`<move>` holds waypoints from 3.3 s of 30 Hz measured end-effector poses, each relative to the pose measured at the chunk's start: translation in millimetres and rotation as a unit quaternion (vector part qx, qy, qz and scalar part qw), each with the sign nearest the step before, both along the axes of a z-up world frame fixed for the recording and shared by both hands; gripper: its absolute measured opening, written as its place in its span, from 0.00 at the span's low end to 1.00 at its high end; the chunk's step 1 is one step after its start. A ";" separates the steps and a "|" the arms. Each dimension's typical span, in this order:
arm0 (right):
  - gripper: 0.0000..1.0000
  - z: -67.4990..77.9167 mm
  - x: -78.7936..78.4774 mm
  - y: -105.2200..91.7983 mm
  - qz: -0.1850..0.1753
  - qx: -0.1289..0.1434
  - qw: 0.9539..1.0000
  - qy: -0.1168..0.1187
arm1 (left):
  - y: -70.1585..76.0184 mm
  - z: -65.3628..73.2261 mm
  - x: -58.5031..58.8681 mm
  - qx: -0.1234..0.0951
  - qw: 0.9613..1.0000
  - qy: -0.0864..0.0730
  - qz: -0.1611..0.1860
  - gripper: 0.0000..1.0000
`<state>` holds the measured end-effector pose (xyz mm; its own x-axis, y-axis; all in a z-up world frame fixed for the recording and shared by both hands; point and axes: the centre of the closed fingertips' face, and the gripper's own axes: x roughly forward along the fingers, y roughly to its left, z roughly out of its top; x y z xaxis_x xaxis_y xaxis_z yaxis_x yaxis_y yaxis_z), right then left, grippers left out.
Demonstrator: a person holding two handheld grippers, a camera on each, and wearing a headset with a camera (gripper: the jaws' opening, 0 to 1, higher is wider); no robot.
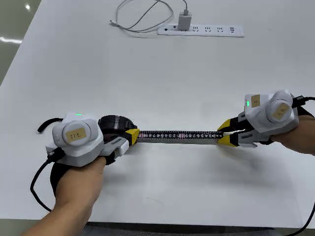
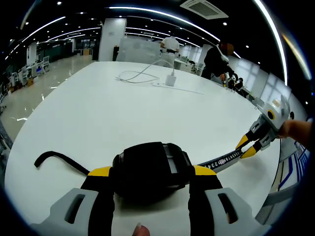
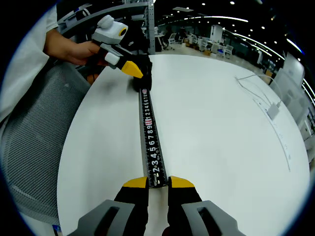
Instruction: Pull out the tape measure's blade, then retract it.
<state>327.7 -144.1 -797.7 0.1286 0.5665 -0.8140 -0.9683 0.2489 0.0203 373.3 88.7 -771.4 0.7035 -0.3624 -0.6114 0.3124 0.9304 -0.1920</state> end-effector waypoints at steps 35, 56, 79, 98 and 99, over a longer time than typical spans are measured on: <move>0.10 0.3 10.5 51.5 0.011 0.037 0.999 0.000 | 2.0 -2.2 2.0 -0.010 1.000 0.003 0.001 0.56; 0.11 -1.7 17.5 89.2 0.017 0.064 0.998 0.012 | 2.8 -2.1 2.1 -0.019 1.000 0.003 0.003 0.56; 0.11 -4.6 19.4 128.7 0.036 0.085 0.996 0.016 | 1.8 -0.8 1.6 -0.022 1.000 0.006 0.005 0.56; 0.11 -5.5 20.7 163.8 0.043 0.103 0.994 0.015 | 1.8 -1.6 2.5 -0.024 1.000 0.006 0.004 0.56; 0.11 -5.7 20.8 165.1 0.041 0.105 0.993 0.016 | 1.7 -1.7 2.5 -0.024 1.000 0.006 0.003 0.56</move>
